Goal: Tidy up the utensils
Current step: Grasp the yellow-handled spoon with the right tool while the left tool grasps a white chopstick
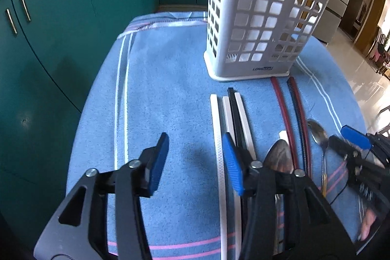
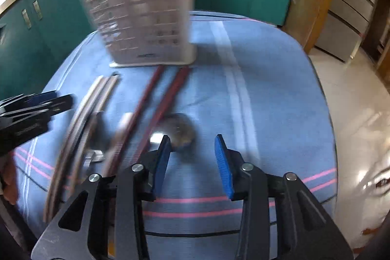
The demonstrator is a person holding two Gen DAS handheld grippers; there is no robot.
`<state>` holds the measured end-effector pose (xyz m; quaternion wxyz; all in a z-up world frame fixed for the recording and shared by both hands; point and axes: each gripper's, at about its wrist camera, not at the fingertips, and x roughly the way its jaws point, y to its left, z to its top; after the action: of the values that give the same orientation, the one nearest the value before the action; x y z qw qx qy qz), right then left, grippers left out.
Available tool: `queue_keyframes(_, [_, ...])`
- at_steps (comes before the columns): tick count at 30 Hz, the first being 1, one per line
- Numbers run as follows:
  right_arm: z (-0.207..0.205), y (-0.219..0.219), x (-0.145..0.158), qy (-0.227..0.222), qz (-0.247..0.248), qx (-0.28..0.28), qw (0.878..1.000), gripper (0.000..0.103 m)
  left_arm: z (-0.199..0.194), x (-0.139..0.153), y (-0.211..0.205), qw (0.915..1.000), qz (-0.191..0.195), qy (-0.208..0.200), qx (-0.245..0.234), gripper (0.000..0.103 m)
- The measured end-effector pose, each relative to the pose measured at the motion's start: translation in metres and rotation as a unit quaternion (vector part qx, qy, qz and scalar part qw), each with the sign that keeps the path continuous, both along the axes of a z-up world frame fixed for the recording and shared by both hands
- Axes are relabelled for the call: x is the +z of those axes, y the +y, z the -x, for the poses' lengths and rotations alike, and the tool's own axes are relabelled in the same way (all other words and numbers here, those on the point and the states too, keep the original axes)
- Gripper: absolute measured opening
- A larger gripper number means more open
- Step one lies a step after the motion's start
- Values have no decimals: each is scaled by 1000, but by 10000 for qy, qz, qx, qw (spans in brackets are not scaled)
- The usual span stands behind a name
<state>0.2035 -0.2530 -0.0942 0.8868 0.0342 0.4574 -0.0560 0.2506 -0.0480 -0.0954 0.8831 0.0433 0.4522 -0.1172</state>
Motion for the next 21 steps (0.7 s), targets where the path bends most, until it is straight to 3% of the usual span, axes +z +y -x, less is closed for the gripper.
queue_keyframes(2, [5, -18, -2, 23, -7, -251, 9997, 39, 4, 5, -2, 10000, 8, -55, -39, 49])
queue_keyframes(4, [10, -34, -4, 37, -331, -354, 9988, 39, 8, 8, -8, 9998, -6, -114, -145, 50])
queue_keyframes(7, [14, -28, 4, -127, -574, -130, 9982, 39, 14, 11, -13, 9996, -141, -197, -127, 50])
queue_keyframes(11, [7, 16, 17, -223, -288, 541, 9979, 40, 19, 18, -10, 9997, -68, -227, 20, 57])
queue_keyframes(15, [-7, 44, 4, 48, 268, 691, 9972, 38, 24, 20, -9, 9998, -29, -192, 62, 57])
queue_keyframes(17, [-5, 43, 0, 74, 336, 674, 9971, 27, 26, 19, -9, 9998, -34, -177, 43, 57])
queue_keyframes(19, [-1, 27, 5, 4, -11, 610, 9981, 17, 28, 19, -13, 9998, -99, -171, -9, 57])
queue_keyframes(21, [4, 12, 6, -23, -267, 443, 9987, 14, 30, 19, -17, 9998, -116, -177, -69, 57])
